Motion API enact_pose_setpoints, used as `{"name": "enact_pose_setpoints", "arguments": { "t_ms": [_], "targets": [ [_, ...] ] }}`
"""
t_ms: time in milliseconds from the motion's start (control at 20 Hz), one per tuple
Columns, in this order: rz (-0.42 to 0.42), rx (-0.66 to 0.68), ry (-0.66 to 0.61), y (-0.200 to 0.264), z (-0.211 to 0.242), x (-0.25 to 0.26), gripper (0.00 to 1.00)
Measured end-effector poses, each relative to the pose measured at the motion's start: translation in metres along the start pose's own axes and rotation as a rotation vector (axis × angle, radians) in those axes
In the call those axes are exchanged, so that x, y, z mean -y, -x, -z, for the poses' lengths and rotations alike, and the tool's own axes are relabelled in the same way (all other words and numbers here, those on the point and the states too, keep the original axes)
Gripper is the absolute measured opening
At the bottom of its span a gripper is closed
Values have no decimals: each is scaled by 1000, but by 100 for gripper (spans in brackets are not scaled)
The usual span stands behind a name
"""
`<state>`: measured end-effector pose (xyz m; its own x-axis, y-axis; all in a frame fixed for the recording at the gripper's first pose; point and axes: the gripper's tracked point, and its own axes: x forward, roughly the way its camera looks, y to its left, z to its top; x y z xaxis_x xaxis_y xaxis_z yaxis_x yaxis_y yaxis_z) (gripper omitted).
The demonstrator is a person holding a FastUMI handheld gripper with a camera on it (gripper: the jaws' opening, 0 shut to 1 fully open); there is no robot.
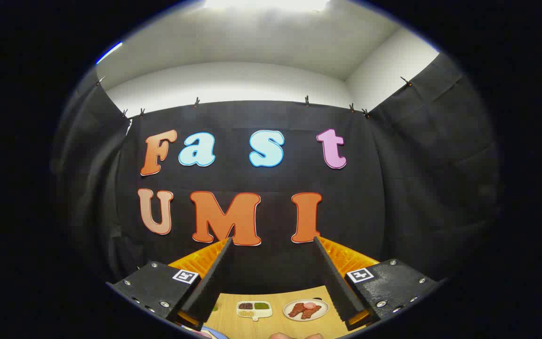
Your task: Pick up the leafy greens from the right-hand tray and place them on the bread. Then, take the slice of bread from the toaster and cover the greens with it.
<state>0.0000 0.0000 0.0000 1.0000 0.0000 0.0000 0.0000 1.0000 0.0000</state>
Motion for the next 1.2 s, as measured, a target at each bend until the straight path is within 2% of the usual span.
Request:
{"name": "enact_pose_setpoints", "arguments": {
  "t_ms": [300, 800, 1200],
  "targets": [
    [-21, 0, 54, 3, 1, -8, 99],
    [-43, 11, 57, 5, -4, -16, 99],
    [-86, -122, 98, 3, 45, -27, 99]
  ]
}}
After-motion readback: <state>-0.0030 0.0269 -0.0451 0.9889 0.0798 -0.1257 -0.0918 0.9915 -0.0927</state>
